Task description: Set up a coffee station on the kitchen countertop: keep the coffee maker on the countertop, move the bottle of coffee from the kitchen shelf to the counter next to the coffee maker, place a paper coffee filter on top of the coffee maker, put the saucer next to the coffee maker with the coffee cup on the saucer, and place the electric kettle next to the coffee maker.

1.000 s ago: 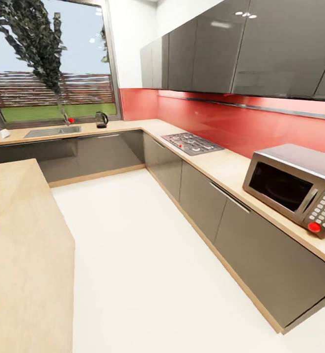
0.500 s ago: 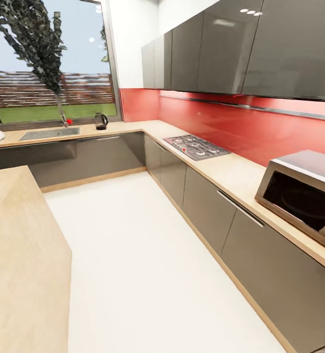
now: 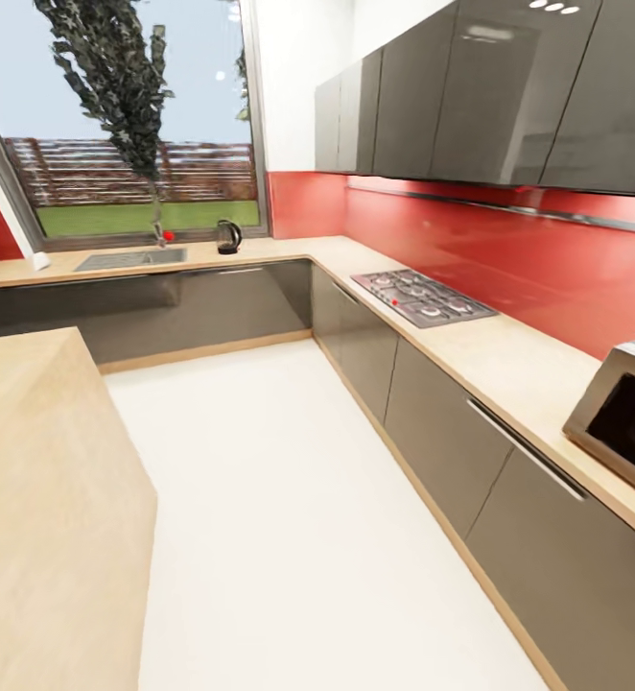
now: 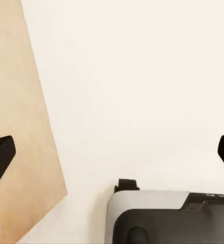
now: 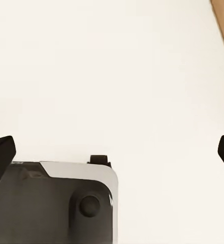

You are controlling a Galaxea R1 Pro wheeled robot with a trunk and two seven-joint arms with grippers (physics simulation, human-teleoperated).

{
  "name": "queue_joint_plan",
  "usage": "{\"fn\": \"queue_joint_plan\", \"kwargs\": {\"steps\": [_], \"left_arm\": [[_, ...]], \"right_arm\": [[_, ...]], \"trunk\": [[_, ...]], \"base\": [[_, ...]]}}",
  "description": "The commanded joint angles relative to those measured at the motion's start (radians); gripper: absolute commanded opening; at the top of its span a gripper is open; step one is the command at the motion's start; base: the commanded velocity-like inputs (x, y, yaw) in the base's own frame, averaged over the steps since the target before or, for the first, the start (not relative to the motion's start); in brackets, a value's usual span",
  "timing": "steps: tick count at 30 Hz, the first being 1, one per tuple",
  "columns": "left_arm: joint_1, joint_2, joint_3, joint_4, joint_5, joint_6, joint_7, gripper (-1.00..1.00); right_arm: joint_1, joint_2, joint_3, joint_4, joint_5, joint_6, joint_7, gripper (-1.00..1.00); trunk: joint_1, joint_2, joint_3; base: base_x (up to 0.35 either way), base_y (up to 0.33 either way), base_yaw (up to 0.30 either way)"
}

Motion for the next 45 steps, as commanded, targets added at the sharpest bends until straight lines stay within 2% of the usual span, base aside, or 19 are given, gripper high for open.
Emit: {"fn": "queue_joint_plan", "kwargs": {"steps": [1, 11, 21, 27, 36, 45], "left_arm": [[-0.001, 0.000, -0.001, 0.001, 0.008, -0.003, -0.002, 1.00], [-0.001, 0.002, -0.001, 0.001, 0.010, -0.003, -0.003, 1.00], [-0.001, 0.002, -0.001, 0.002, 0.009, -0.002, -0.005, 1.00], [-0.001, 0.001, -0.001, 0.005, 0.008, -0.002, -0.004, 1.00], [-0.001, 0.000, -0.001, 0.007, 0.007, -0.003, -0.004, 1.00], [-0.001, 0.000, -0.001, 0.006, 0.008, -0.001, -0.004, 1.00]], "right_arm": [[-0.001, 0.000, -0.001, 0.001, 0.000, -0.003, 0.000, 1.00], [-0.001, 0.001, -0.001, 0.001, -0.001, -0.001, 0.003, 1.00], [-0.001, 0.000, 0.000, 0.001, 0.001, -0.001, 0.003, 1.00], [-0.001, 0.000, -0.001, 0.001, 0.001, -0.001, 0.002, 1.00], [-0.001, 0.000, -0.001, 0.001, 0.001, -0.001, 0.002, 1.00], [-0.001, -0.001, 0.000, 0.001, 0.002, -0.001, 0.002, 1.00]], "trunk": [[0.001, -0.002, -0.002], [0.001, -0.002, -0.002], [0.001, -0.002, -0.003], [0.001, -0.002, -0.007], [0.001, -0.002, -0.015], [0.001, -0.002, -0.017]], "base": [[0.331, -0.137, 0.024], [0.324, -0.139, 0.004], [0.334, -0.018, 0.012], [0.312, 0.000, 0.176], [0.068, 0.000, 0.216], [0.286, 0.000, 0.051]]}}
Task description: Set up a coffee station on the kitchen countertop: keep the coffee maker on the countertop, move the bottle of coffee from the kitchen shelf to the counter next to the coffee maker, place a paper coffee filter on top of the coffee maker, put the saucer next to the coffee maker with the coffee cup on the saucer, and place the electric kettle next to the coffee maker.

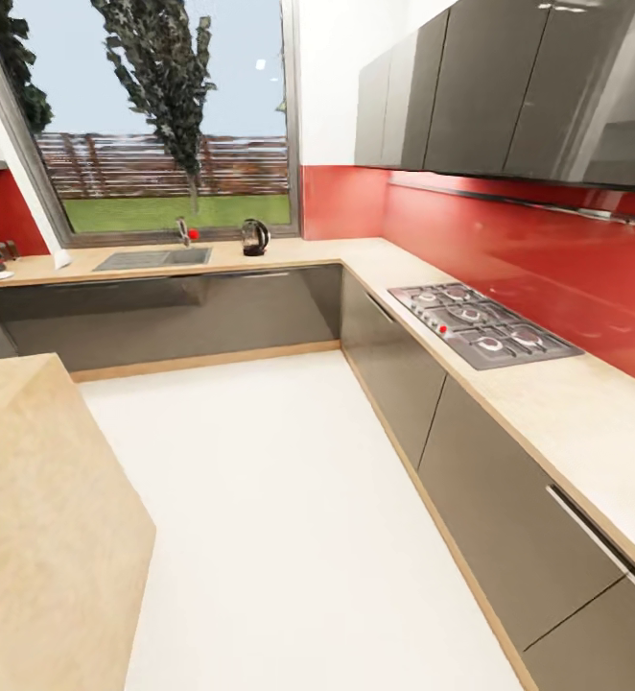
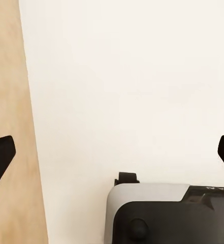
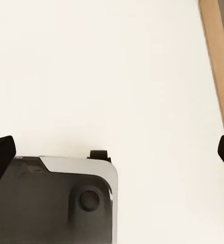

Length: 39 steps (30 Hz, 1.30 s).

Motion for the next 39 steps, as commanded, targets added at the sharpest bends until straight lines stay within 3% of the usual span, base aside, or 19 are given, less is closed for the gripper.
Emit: {"fn": "queue_joint_plan", "kwargs": {"steps": [1, 31, 39], "left_arm": [[-0.001, 0.000, -0.001, 0.001, 0.009, -0.003, -0.002, 1.00], [-0.002, 0.000, -0.001, 0.001, 0.009, -0.003, -0.002, 1.00], [-0.002, 0.000, -0.001, 0.001, 0.009, -0.003, -0.002, 1.00]], "right_arm": [[-0.001, 0.000, 0.000, 0.001, 0.001, -0.003, 0.001, 1.00], [-0.001, 0.000, 0.005, 0.002, 0.003, -0.003, 0.002, 1.00], [-0.001, 0.001, 0.005, 0.002, 0.003, -0.003, 0.002, 1.00]], "trunk": [[0.001, -0.002, -0.002], [0.001, -0.002, -0.002], [0.001, -0.002, -0.002]], "base": [[0.333, 0.000, 0.004], [0.339, -0.007, 0.000], [0.339, 0.000, 0.178]]}}
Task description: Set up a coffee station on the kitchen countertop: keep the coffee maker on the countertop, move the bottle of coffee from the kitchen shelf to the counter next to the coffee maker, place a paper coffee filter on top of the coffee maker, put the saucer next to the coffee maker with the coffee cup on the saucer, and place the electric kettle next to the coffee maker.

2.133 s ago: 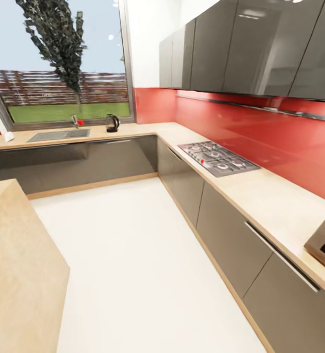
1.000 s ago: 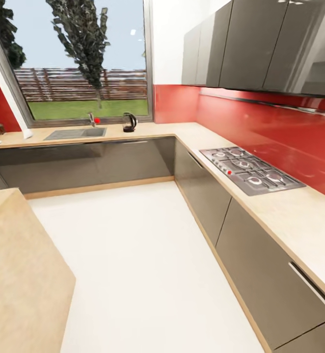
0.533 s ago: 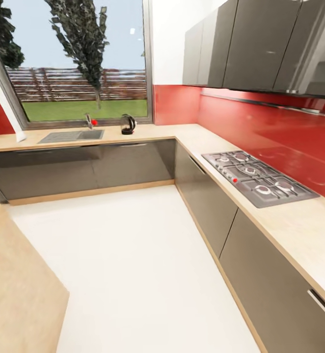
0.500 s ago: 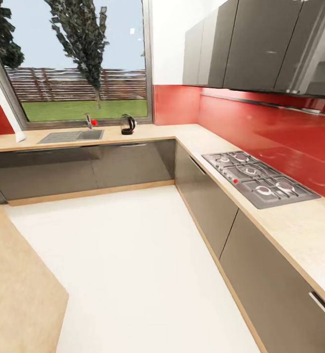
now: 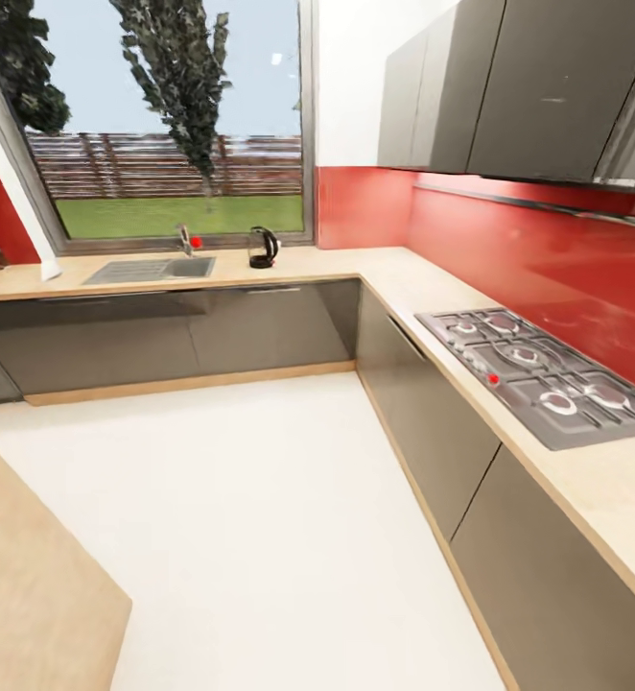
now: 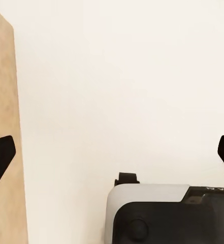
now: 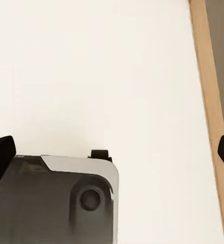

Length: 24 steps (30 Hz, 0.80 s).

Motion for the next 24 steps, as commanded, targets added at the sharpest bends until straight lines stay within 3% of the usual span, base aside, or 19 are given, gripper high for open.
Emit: {"fn": "queue_joint_plan", "kwargs": {"steps": [1, 12, 24], "left_arm": [[-0.001, 0.000, -0.001, 0.001, 0.008, -0.003, -0.002, 1.00], [-0.001, 0.000, -0.001, 0.001, 0.008, -0.003, -0.002, 1.00], [-0.001, 0.000, -0.001, 0.001, 0.008, -0.003, -0.002, 1.00]], "right_arm": [[0.000, 0.000, 0.000, 0.000, 0.001, -0.003, 0.000, 1.00], [0.000, 0.000, 0.000, 0.001, 0.001, -0.003, 0.000, 1.00], [0.000, 0.000, 0.000, 0.001, 0.001, -0.003, -0.001, 1.00]], "trunk": [[0.001, -0.002, -0.002], [0.001, -0.002, -0.002], [0.001, -0.002, -0.001]], "base": [[0.339, 0.000, 0.265], [0.339, 0.000, 0.262], [0.339, 0.000, 0.037]]}}
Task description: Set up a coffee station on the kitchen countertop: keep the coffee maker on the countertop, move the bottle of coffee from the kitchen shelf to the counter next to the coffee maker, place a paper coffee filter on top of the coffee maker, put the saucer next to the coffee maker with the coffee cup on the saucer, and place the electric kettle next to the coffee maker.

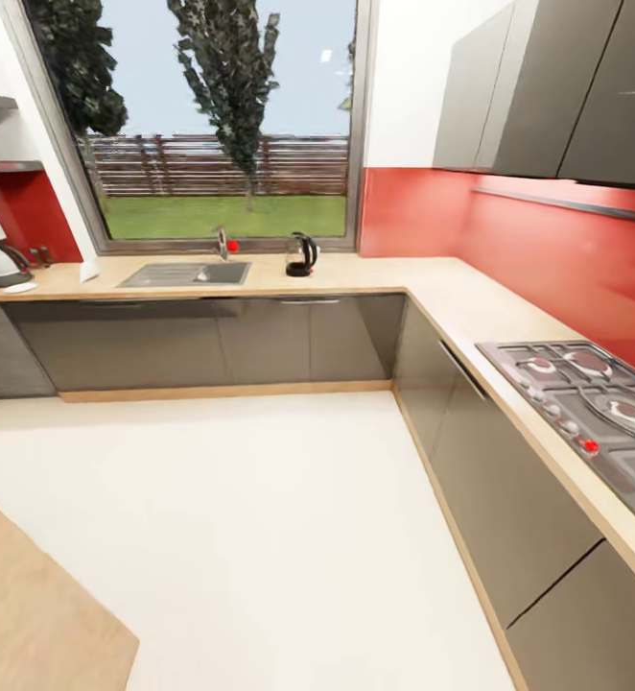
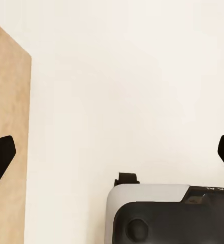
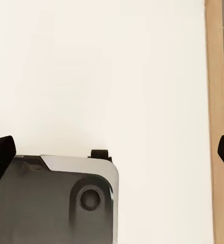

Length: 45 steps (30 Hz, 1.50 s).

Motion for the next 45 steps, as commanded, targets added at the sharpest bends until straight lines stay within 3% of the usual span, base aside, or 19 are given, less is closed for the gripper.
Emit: {"fn": "queue_joint_plan", "kwargs": {"steps": [1, 17, 45], "left_arm": [[-0.001, 0.000, -0.001, 0.001, 0.008, -0.003, -0.002, 1.00], [-0.001, 0.000, -0.001, 0.001, 0.008, -0.003, -0.002, 1.00], [-0.001, 0.000, -0.001, 0.001, 0.008, -0.003, -0.002, 1.00]], "right_arm": [[-0.001, 0.000, 0.000, 0.000, 0.001, -0.003, 0.001, 1.00], [-0.001, 0.000, 0.001, 0.000, 0.001, -0.003, 0.001, 1.00], [-0.001, 0.000, 0.001, 0.000, 0.001, -0.003, 0.001, 1.00]], "trunk": [[0.001, -0.002, -0.001], [0.001, -0.002, 0.014], [0.001, -0.002, 0.041]], "base": [[0.339, 0.000, 0.137], [0.336, -0.033, 0.180], [0.307, -0.181, 0.214]]}}
